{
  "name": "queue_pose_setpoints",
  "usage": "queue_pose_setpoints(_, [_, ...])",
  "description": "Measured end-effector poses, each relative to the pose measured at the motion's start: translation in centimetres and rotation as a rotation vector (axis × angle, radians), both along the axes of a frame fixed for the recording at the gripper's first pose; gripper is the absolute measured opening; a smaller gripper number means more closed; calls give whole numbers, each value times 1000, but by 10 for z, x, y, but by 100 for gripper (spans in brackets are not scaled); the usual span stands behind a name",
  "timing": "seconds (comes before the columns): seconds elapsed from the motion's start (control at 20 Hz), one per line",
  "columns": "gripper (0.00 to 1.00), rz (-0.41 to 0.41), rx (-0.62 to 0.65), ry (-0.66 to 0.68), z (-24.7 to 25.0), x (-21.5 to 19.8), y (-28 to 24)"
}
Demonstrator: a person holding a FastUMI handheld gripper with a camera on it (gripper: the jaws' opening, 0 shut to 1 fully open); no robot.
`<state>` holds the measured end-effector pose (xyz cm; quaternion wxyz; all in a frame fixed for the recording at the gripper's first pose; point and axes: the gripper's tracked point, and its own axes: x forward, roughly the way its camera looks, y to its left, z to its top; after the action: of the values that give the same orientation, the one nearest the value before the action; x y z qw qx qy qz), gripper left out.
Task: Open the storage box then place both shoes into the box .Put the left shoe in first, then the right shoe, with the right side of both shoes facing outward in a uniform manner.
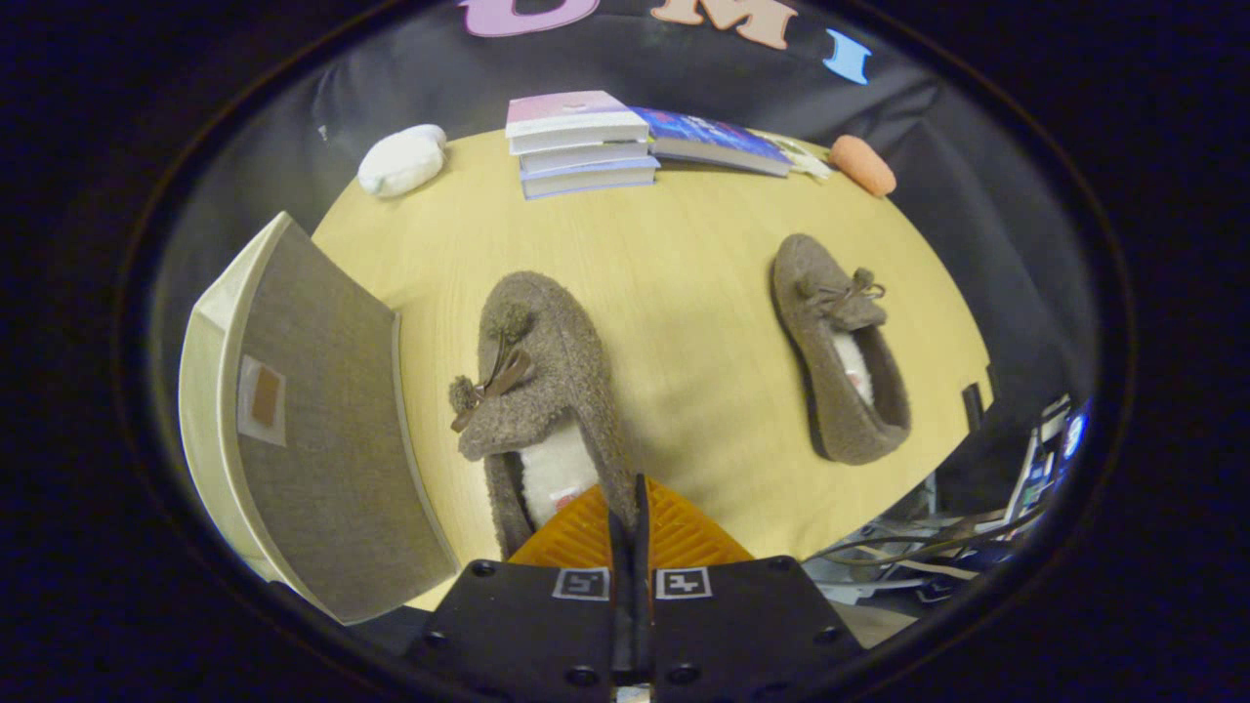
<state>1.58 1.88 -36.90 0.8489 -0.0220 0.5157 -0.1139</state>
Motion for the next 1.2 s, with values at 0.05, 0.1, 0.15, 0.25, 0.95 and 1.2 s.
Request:
queue_pose_setpoints(0.05, [4,0,-22,-10,10,-3,-1])
queue_pose_setpoints(0.1, [4,0,-39,-22,20,-5,-2])
queue_pose_setpoints(0.15, [4,0,-51,-38,31,-7,-1])
queue_pose_setpoints(0.25, [4,-4,-73,-66,53,-11,2])
queue_pose_setpoints(0.95, [3,90,-34,-267,202,-20,121])
queue_pose_setpoints(1.2, [4,174,11,-268,204,-23,178])
